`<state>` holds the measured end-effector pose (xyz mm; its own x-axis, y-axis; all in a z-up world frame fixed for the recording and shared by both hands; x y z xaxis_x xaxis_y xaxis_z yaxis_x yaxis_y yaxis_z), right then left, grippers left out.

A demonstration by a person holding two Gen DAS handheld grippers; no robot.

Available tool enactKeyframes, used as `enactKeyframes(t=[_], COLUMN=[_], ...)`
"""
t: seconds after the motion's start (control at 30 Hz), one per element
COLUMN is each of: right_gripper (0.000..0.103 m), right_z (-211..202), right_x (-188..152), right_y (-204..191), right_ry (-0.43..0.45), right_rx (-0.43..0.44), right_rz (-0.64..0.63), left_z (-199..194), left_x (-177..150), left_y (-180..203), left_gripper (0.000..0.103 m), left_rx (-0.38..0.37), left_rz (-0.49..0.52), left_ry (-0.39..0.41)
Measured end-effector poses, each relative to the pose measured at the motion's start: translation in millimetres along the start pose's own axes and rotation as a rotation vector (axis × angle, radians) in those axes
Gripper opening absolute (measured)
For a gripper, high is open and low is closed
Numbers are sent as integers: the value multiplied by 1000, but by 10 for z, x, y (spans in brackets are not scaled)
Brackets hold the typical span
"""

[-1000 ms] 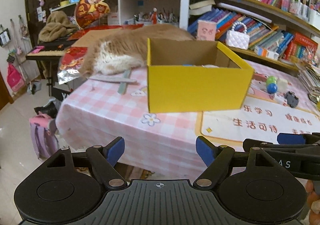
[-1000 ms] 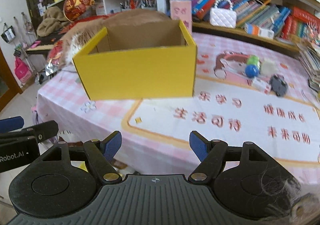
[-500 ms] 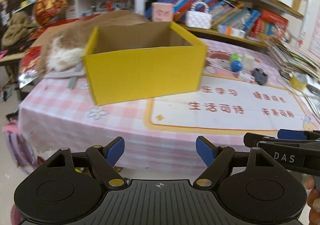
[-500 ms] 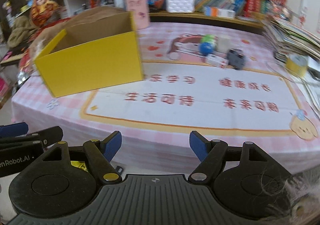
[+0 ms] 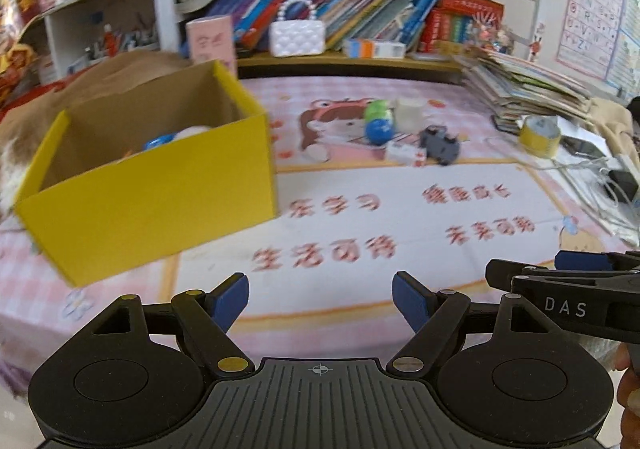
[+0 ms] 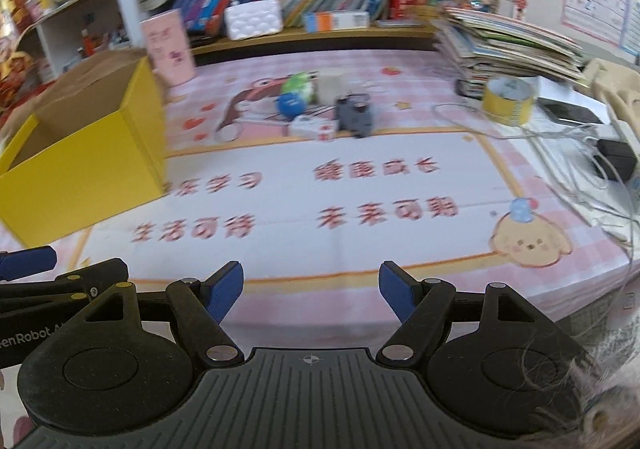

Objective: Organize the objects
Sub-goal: 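Move both grippers back from the box toward the remaining toys, then grasp the grey-purple toy car with the right gripper while the left grasps the white card box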

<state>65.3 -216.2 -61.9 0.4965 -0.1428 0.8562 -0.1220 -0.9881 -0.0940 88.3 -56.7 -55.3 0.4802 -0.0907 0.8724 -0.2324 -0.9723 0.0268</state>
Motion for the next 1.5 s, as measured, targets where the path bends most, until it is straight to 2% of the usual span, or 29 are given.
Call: enactKeyframes(t=[0.33,1.0,1.3,1.5], right_gripper=[73,73,70,66], right_z=[388,1301,1823,2180], right_x=[287,668,877,908], right_y=[405,764,751,686], right_ry=[-6,-40,14,-17], right_rx=[-11,79,156,231], right_rz=[7,-27,-102,-155], left_z=[475,1184,1491,1672], left_x=[246,463,544,589], left_y=[338,580,646,677], left_gripper=[82,82,82,82], left_rx=[-14,97,128,133], left_rz=[-3,-21,-13,-8], left_ry=[-2,-54,-67,-81])
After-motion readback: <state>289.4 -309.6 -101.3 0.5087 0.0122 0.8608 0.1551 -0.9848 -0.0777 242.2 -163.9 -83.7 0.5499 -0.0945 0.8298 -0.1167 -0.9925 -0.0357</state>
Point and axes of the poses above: each gripper's, at about its wrist camera, not at the fingertips, and z roughly the way its jaws point, y to its right, x to its top, the point moved 6 cm from there along z, roughly the way its jaws point, and after that the axes turned 15 degrees about y, right-handed, at the moved point
